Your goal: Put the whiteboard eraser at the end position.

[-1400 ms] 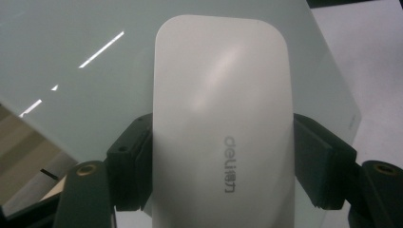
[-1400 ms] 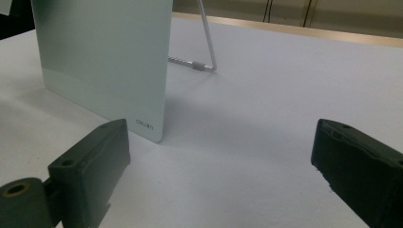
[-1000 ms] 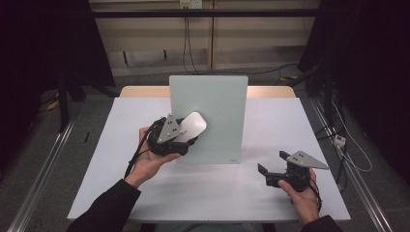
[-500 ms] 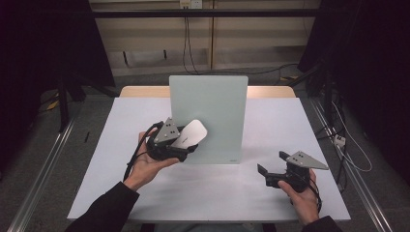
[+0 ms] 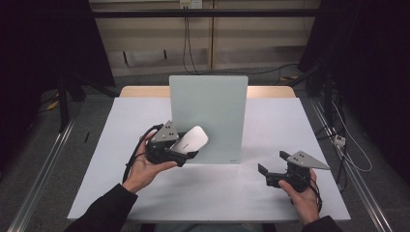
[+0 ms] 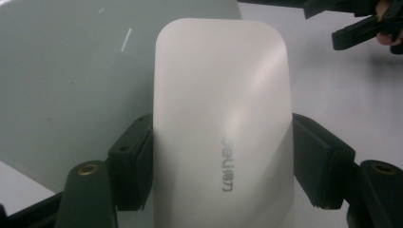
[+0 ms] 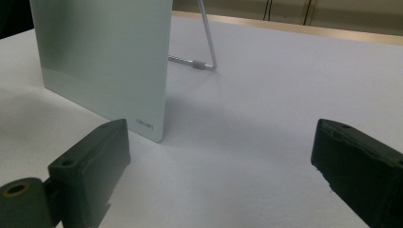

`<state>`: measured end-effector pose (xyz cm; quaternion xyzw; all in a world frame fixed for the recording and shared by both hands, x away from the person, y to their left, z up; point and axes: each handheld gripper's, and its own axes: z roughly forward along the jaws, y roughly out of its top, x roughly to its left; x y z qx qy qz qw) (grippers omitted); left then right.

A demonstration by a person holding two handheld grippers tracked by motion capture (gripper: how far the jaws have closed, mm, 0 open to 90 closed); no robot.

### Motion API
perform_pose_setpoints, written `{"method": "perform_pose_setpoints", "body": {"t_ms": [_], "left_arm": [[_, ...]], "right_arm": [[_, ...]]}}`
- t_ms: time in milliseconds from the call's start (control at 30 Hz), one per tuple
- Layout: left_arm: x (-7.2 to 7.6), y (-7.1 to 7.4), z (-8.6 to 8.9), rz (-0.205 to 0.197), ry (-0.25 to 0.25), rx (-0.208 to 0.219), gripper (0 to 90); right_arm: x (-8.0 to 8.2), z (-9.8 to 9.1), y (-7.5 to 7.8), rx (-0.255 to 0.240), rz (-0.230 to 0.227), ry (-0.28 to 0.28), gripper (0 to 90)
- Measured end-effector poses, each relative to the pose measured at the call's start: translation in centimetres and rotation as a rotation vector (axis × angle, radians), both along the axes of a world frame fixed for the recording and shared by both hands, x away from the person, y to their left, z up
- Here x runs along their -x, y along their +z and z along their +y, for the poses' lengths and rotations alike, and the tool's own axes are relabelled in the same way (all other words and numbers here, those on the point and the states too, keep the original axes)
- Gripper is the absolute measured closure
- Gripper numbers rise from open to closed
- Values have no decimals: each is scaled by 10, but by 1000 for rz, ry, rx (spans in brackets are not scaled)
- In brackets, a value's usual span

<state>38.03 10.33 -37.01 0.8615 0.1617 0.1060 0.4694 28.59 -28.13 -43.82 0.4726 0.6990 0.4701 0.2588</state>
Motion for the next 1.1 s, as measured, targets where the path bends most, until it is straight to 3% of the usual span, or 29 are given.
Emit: {"method": "perform_pose_setpoints", "body": {"t_ms": [200, 400, 1100], "left_arm": [[3, -5, -1, 50, -37, -20, 309], [8, -8, -6, 53, -67, -70, 310], [16, -32, -43, 163, -196, -230, 310]], "right_arm": [[-1, 0, -1, -3, 10, -1, 53], [1, 0, 0, 0, 2, 3, 53], [1, -1, -1, -3, 5, 4, 53]]}}
